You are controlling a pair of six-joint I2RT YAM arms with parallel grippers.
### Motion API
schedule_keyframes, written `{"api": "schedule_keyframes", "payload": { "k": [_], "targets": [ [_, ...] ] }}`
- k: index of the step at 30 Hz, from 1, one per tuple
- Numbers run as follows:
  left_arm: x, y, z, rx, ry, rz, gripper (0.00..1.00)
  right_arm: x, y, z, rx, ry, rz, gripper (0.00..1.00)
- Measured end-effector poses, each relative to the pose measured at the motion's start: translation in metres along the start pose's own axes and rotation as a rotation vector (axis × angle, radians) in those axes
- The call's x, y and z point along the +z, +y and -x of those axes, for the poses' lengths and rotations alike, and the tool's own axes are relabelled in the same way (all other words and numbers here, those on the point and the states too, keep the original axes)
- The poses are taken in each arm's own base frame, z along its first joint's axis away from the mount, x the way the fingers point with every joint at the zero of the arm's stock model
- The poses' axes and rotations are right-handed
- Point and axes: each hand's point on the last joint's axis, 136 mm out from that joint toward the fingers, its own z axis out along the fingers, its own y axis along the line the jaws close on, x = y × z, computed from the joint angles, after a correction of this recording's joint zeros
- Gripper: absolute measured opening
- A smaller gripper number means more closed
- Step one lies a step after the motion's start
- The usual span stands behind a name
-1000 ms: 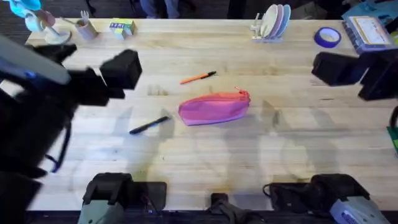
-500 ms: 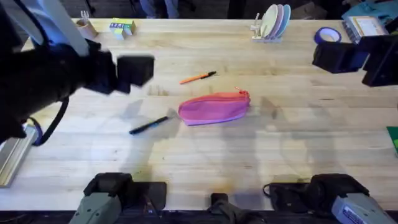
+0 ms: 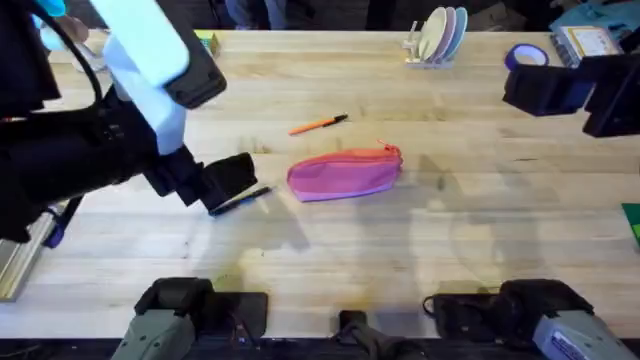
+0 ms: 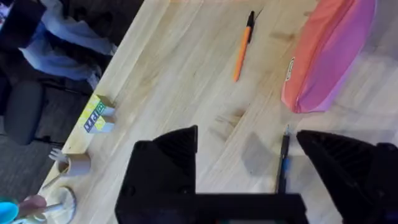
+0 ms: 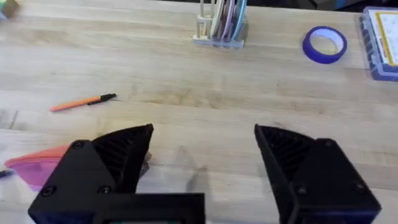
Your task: Unzip the bag, pick up the pens from the table one at a time and place them inside, then zip the bag closed.
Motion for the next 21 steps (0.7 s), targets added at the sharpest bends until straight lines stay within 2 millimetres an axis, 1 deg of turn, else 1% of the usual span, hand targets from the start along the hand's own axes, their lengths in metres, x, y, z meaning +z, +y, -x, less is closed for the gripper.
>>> {"api": "schedule_keyframes", "payload": {
  "k": [5,7,8,10,14,15,21],
  "targets": [
    [0.000,-0.005,0.002,0.019,-0.016,-0.026,0.994,0.000,0.000,0.000,0.000,-0.002,0.000,0.998],
    [0.000,-0.014,-0.003,0.025,0.004,-0.068,0.994,0.000,0.000,0.000,0.000,-0.001,0.000,0.997],
    [0.002,-0.030,-0.008,0.085,0.010,-0.153,0.993,0.000,0.000,0.000,0.000,-0.001,0.000,0.998],
    [0.004,-0.037,-0.008,0.136,-0.004,-0.197,0.993,0.000,0.000,0.000,0.000,-0.002,0.000,0.998],
    [0.011,-0.042,-0.007,0.196,-0.027,-0.254,0.993,0.000,0.000,0.000,0.000,-0.001,0.000,0.998],
    [0.018,-0.044,-0.007,0.204,-0.034,-0.296,0.993,0.000,0.000,0.000,0.000,-0.002,0.000,0.998],
    [0.032,-0.048,-0.008,0.184,-0.048,-0.375,0.993,0.000,0.000,0.000,0.000,-0.002,0.000,0.998]
  ]
}}
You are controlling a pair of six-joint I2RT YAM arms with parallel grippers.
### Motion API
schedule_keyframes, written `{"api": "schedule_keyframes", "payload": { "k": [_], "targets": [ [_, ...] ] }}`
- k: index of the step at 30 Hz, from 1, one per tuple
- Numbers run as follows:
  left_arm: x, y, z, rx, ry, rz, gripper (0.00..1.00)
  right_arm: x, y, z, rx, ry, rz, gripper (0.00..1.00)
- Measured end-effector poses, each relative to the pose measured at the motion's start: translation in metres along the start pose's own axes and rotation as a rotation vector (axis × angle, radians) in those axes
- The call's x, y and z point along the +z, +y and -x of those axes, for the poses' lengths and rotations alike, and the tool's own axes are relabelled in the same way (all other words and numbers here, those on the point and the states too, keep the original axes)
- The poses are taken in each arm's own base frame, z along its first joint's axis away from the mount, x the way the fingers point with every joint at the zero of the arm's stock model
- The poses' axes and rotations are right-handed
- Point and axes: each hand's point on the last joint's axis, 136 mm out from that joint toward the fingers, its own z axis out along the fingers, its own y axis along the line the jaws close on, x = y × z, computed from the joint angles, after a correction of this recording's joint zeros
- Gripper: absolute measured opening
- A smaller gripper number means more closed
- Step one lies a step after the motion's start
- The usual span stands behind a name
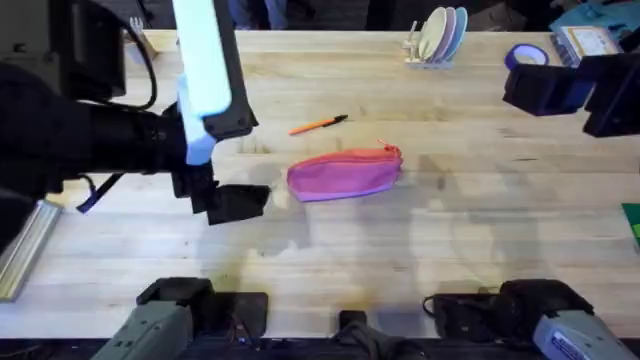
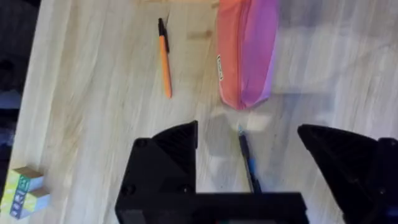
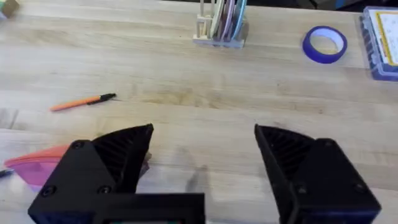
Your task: Unzip the bag, pick up the pens from the table one at a time and place them inside, then zip the bag closed.
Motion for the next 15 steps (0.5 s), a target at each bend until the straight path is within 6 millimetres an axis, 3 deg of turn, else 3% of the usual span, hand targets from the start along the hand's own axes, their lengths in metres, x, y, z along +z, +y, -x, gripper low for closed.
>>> {"api": "schedule_keyframes", "payload": {
  "k": [9,15],
  "targets": [
    [0.020,0.000,-0.005,-0.062,-0.019,-0.106,0.993,0.000,0.000,0.000,0.000,0.000,0.000,0.998],
    [0.044,0.000,-0.015,-0.139,-0.030,-0.220,0.993,0.000,0.000,0.000,-0.004,0.000,0.000,0.998]
  ]
}}
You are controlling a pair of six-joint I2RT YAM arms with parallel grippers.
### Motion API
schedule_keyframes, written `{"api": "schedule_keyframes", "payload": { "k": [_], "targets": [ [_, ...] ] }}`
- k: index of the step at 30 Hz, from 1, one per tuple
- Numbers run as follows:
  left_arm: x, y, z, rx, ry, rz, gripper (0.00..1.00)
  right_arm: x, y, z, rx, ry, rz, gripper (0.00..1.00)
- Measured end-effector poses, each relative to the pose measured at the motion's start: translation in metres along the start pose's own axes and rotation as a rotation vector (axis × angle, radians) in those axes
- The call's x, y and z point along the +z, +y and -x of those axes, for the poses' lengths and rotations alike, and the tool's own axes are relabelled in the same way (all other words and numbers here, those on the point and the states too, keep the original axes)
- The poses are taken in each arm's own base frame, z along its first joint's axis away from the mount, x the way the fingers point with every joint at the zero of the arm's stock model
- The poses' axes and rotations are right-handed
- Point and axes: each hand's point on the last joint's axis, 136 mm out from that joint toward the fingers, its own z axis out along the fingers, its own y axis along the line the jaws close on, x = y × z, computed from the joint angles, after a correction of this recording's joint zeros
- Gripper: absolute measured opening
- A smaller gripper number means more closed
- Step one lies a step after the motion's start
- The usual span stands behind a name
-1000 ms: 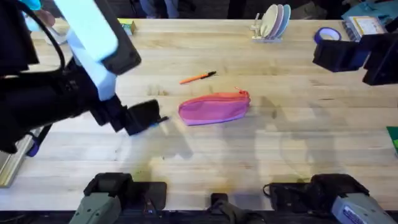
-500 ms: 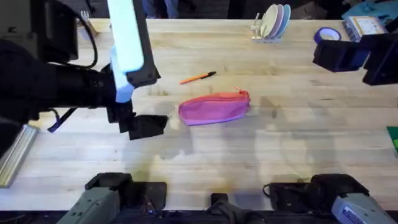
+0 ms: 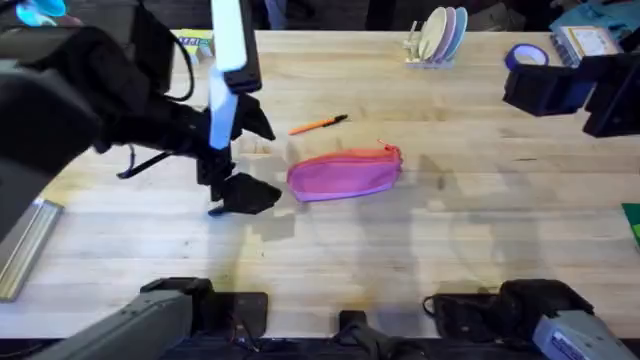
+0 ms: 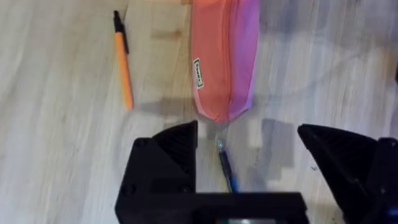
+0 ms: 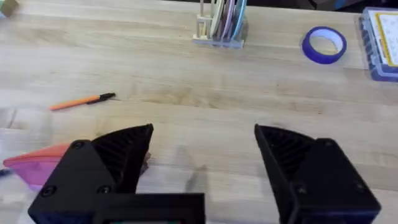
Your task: Unzip the bag, pick up the pens from the table one at a time and place them inside, then zip the bag closed.
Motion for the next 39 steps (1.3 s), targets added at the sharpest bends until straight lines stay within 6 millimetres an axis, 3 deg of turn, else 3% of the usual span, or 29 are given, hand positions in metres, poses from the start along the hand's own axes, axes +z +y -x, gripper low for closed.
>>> {"api": "schedule_keyframes", "payload": {
  "k": [7,10,17,29,31,32,33,34,35,39],
  "targets": [
    [0.027,0.012,-0.010,-0.020,-0.029,-0.093,0.993,0.000,0.000,0.000,-0.011,0.000,0.000,0.998],
    [0.036,0.018,-0.012,-0.020,-0.049,-0.108,0.942,0.000,0.000,0.000,-0.011,0.000,0.000,0.998],
    [0.054,0.030,-0.010,-0.026,-0.118,-0.141,0.994,0.000,0.000,0.000,-0.011,0.000,0.000,0.998],
    [0.080,0.019,-0.007,0.004,-0.107,-0.227,0.997,0.000,0.000,0.000,-0.012,0.000,0.000,0.997],
    [0.081,0.019,-0.009,0.002,-0.094,-0.227,0.938,0.000,0.000,0.000,-0.012,0.000,0.000,0.997],
    [0.081,0.019,-0.010,0.002,-0.091,-0.227,0.848,0.000,0.000,0.000,-0.011,0.000,0.000,0.997],
    [0.081,0.019,-0.012,0.002,-0.078,-0.226,0.288,0.000,0.000,0.000,-0.011,0.000,0.000,0.998],
    [0.081,0.019,-0.012,0.003,-0.076,-0.225,0.129,0.000,0.000,0.000,-0.012,0.000,0.000,0.998],
    [0.081,0.020,-0.012,0.008,-0.076,-0.222,0.066,0.000,0.000,0.000,-0.012,0.000,0.000,0.998],
    [0.081,0.020,-0.013,0.010,-0.074,-0.221,0.045,0.000,0.000,0.000,-0.012,0.000,0.000,0.998]
  ]
}}
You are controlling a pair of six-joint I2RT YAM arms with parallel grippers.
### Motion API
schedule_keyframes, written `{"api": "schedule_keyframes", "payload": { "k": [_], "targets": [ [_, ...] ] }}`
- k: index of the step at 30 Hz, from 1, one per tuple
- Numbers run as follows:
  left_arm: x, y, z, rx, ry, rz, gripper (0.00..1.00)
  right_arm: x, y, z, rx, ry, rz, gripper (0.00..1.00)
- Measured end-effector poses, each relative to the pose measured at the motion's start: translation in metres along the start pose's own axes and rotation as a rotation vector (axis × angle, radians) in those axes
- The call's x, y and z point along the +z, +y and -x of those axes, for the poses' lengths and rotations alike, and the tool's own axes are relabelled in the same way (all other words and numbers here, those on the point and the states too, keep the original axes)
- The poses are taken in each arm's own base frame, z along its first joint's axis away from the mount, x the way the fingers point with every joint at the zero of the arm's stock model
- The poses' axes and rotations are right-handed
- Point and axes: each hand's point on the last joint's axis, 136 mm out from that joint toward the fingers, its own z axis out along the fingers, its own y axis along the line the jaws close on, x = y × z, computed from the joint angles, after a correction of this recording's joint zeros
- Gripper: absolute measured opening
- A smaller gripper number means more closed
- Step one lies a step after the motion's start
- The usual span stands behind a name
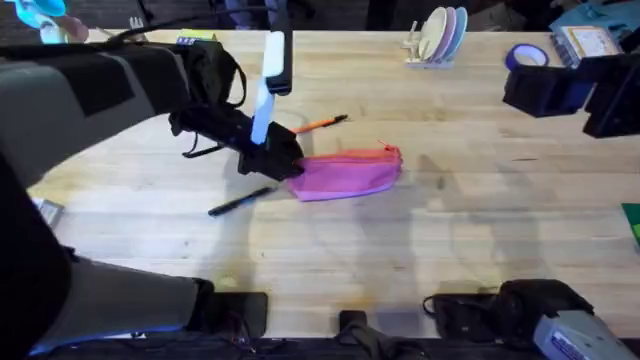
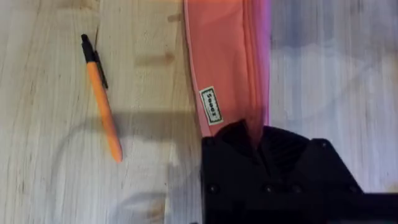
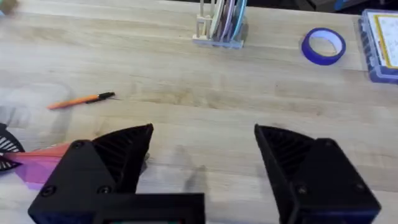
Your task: Unzip the bag, pick up the pens from the table one at a time and place them inside, then zip the bag closed.
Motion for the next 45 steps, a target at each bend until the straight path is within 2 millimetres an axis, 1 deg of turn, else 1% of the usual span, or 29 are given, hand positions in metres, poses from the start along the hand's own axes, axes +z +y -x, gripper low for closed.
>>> {"api": "schedule_keyframes", "payload": {
  "k": [9,13,16,21,22,27,35,41,45],
  "targets": [
    [0.000,0.000,0.000,0.000,0.000,0.000,0.044,0.000,0.000,0.000,0.000,0.001,0.000,0.998],
    [0.000,0.000,0.000,0.000,0.000,0.000,0.044,0.000,0.001,-0.007,0.003,0.030,0.007,0.998],
    [0.000,0.000,0.000,0.000,0.000,0.000,0.043,0.000,0.006,-0.008,0.025,0.033,0.035,0.997],
    [0.000,0.000,0.000,0.002,0.000,0.001,0.043,0.001,0.020,-0.008,0.029,0.039,0.114,0.997],
    [0.000,0.000,0.000,0.001,0.000,0.001,0.043,0.006,0.024,-0.010,0.029,0.058,0.139,0.997],
    [0.000,0.000,0.000,0.001,0.000,0.001,0.043,0.016,0.037,-0.014,0.014,0.100,0.188,0.998],
    [0.000,0.000,0.000,0.002,0.000,0.001,0.043,0.023,0.071,0.000,-0.044,0.139,0.291,0.998],
    [0.000,0.000,0.000,0.002,0.000,0.001,0.043,0.035,0.092,-0.001,-0.053,0.245,0.336,0.998],
    [0.000,0.000,0.000,0.002,0.000,0.002,0.043,0.042,0.101,0.001,-0.034,0.295,0.348,0.998]
  ]
}}
